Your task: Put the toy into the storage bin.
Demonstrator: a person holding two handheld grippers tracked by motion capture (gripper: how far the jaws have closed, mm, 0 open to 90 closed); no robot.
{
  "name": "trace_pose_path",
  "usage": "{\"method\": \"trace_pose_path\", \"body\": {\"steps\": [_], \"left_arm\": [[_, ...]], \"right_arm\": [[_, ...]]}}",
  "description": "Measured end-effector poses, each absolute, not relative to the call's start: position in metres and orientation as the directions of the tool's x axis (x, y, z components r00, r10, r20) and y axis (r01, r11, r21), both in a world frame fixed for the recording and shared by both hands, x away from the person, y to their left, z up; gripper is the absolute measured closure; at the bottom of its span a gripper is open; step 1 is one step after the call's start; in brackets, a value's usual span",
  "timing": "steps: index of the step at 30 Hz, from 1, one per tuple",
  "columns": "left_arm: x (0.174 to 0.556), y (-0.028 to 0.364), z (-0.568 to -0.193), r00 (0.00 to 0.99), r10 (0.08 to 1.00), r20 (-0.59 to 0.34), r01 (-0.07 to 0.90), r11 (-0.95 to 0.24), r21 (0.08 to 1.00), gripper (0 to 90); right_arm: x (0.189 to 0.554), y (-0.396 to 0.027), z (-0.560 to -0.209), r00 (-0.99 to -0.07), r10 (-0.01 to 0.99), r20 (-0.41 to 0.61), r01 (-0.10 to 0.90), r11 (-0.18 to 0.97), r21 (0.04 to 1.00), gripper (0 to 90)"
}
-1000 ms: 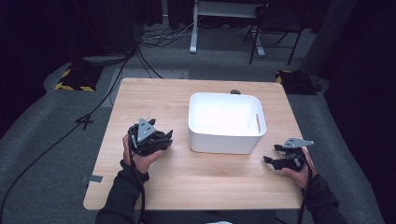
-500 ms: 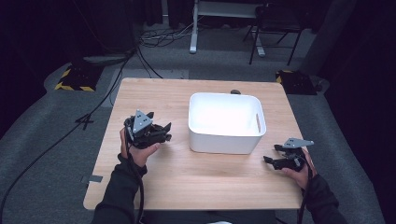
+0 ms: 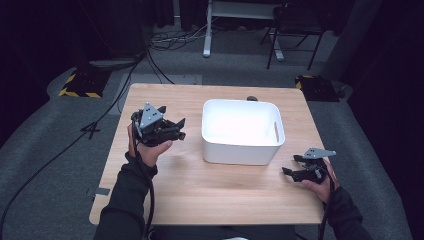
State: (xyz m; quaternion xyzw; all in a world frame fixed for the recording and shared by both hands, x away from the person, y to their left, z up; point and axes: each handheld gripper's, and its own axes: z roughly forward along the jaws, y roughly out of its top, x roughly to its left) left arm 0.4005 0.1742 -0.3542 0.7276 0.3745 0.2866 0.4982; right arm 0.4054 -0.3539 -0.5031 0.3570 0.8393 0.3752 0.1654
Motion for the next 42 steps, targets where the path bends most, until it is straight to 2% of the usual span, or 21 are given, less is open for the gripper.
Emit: {"method": "trace_pose_path", "body": {"steps": [18,42], "left_arm": [[0.415,0.165,-0.310,0.587,0.808,0.053,0.196,-0.206,0.959,24.3],[0.421,0.139,-0.281,0.652,0.750,0.109,0.145,-0.265,0.953,24.3]], "right_arm": [[0.405,-0.354,-0.503,-0.691,0.723,-0.010,0.475,0.464,0.748,21.6],[0.405,-0.354,-0.503,-0.691,0.723,-0.009,0.475,0.464,0.748,21.6]]}}
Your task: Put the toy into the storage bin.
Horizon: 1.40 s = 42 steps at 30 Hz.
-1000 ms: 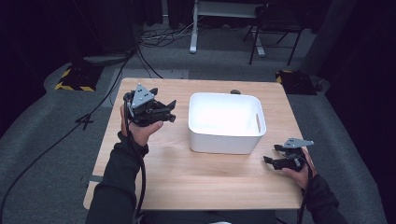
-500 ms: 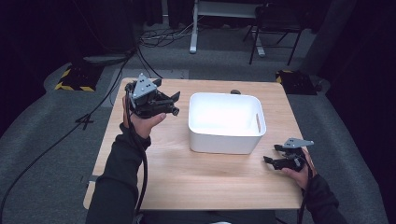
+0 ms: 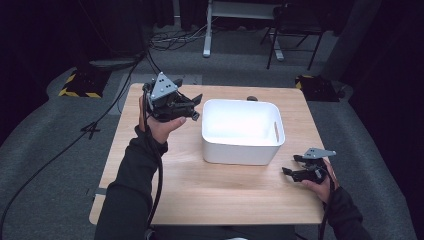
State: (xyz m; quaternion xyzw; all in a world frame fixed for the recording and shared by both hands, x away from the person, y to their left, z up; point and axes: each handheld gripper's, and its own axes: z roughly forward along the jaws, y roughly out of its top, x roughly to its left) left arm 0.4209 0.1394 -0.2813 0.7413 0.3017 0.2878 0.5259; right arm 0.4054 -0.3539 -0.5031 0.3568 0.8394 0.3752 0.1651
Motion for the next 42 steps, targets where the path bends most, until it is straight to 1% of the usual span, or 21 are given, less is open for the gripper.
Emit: {"method": "trace_pose_path", "body": {"steps": [3,10,15,24,25,34,42], "left_arm": [[0.422,0.135,-0.279,0.658,0.744,0.119,0.129,-0.267,0.955,24.2],[0.423,0.122,-0.277,0.686,0.719,0.112,0.124,-0.267,0.956,24.2],[0.424,0.113,-0.278,0.702,0.701,0.124,0.119,-0.287,0.951,24.3],[0.426,0.097,-0.280,0.735,0.669,0.111,0.113,-0.282,0.953,24.2],[0.427,0.096,-0.281,0.744,0.658,0.114,0.117,-0.297,0.948,24.2],[0.431,0.076,-0.292,0.777,0.621,0.099,0.126,-0.308,0.943,24.2],[0.436,0.060,-0.310,0.796,0.600,0.085,0.146,-0.326,0.934,24.2]], "right_arm": [[0.405,-0.354,-0.503,-0.691,0.723,-0.010,0.475,0.464,0.748,21.6],[0.405,-0.354,-0.503,-0.691,0.723,-0.010,0.475,0.464,0.748,21.6],[0.405,-0.354,-0.503,-0.691,0.723,-0.008,0.477,0.463,0.747,21.6],[0.405,-0.353,-0.503,-0.689,0.724,-0.007,0.477,0.461,0.749,21.6],[0.405,-0.353,-0.503,-0.690,0.724,-0.007,0.476,0.461,0.749,21.6],[0.405,-0.353,-0.503,-0.690,0.724,-0.007,0.477,0.460,0.749,21.6],[0.405,-0.354,-0.503,-0.694,0.720,-0.009,0.473,0.466,0.748,21.6]]}}
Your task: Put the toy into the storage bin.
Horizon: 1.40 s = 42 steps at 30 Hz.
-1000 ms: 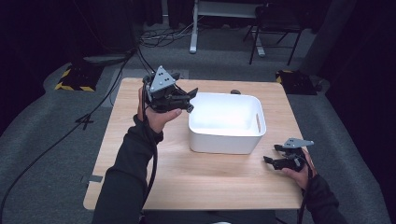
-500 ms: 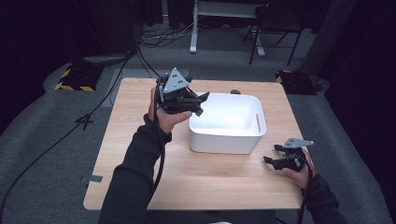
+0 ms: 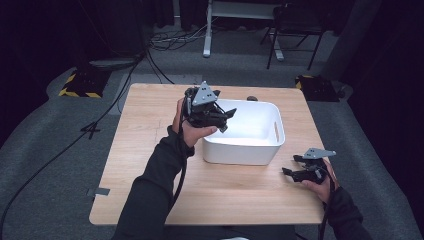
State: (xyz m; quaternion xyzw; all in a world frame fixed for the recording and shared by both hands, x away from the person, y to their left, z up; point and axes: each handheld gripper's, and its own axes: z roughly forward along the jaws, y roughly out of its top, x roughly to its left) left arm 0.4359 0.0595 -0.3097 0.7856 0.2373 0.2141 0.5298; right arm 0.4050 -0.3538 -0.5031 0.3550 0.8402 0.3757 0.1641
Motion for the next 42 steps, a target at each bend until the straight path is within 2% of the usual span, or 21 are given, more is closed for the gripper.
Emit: {"method": "trace_pose_path", "body": {"steps": [11,22,32,42], "left_arm": [[0.442,0.047,-0.329,0.809,0.584,0.068,0.180,-0.356,0.917,24.2],[0.451,0.045,-0.338,0.835,0.537,0.121,0.186,-0.482,0.856,24.2],[0.454,0.048,-0.347,0.840,0.534,0.098,0.222,-0.503,0.835,24.2],[0.460,0.050,-0.353,0.852,0.511,0.114,0.221,-0.548,0.807,24.2]], "right_arm": [[0.405,-0.354,-0.503,-0.694,0.720,-0.008,0.473,0.465,0.748,21.6],[0.405,-0.354,-0.503,-0.693,0.721,-0.009,0.473,0.464,0.749,21.6],[0.405,-0.354,-0.503,-0.695,0.719,-0.009,0.472,0.466,0.748,21.6],[0.405,-0.354,-0.503,-0.695,0.719,-0.008,0.472,0.465,0.749,21.6]]}}
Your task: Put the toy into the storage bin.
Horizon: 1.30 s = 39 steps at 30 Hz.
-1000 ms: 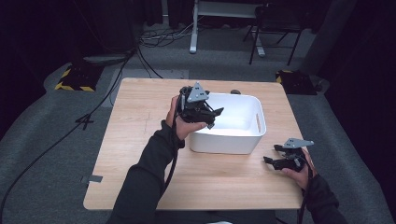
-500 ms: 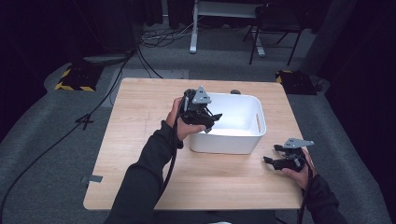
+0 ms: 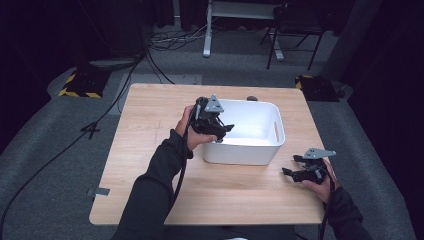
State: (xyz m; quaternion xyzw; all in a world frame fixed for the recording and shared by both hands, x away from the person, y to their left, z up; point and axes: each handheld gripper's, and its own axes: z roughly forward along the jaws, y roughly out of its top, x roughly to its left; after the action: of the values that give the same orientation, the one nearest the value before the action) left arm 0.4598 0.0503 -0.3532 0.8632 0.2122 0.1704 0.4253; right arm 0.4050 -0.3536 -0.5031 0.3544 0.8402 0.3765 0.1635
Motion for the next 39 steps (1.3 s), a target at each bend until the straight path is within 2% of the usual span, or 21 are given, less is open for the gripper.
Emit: {"method": "trace_pose_path", "body": {"steps": [13,20,31,36,39], "left_arm": [[0.467,0.050,-0.360,0.864,0.483,0.140,0.229,-0.626,0.746,24.1],[0.471,0.044,-0.365,0.880,0.456,0.131,0.253,-0.684,0.684,24.2],[0.474,0.037,-0.369,0.882,0.438,0.175,0.250,-0.748,0.615,24.2],[0.477,0.032,-0.373,0.882,0.447,0.151,0.283,-0.757,0.589,24.1],[0.483,0.031,-0.373,0.897,0.419,0.138,0.283,-0.786,0.549,24.1]], "right_arm": [[0.405,-0.354,-0.503,-0.698,0.716,-0.010,0.470,0.469,0.748,21.6],[0.405,-0.354,-0.503,-0.698,0.716,-0.008,0.472,0.468,0.747,21.6],[0.405,-0.354,-0.503,-0.700,0.714,-0.010,0.469,0.470,0.747,21.6],[0.405,-0.354,-0.503,-0.700,0.714,-0.010,0.469,0.470,0.748,21.6],[0.405,-0.354,-0.503,-0.700,0.714,-0.010,0.469,0.471,0.748,21.6]]}}
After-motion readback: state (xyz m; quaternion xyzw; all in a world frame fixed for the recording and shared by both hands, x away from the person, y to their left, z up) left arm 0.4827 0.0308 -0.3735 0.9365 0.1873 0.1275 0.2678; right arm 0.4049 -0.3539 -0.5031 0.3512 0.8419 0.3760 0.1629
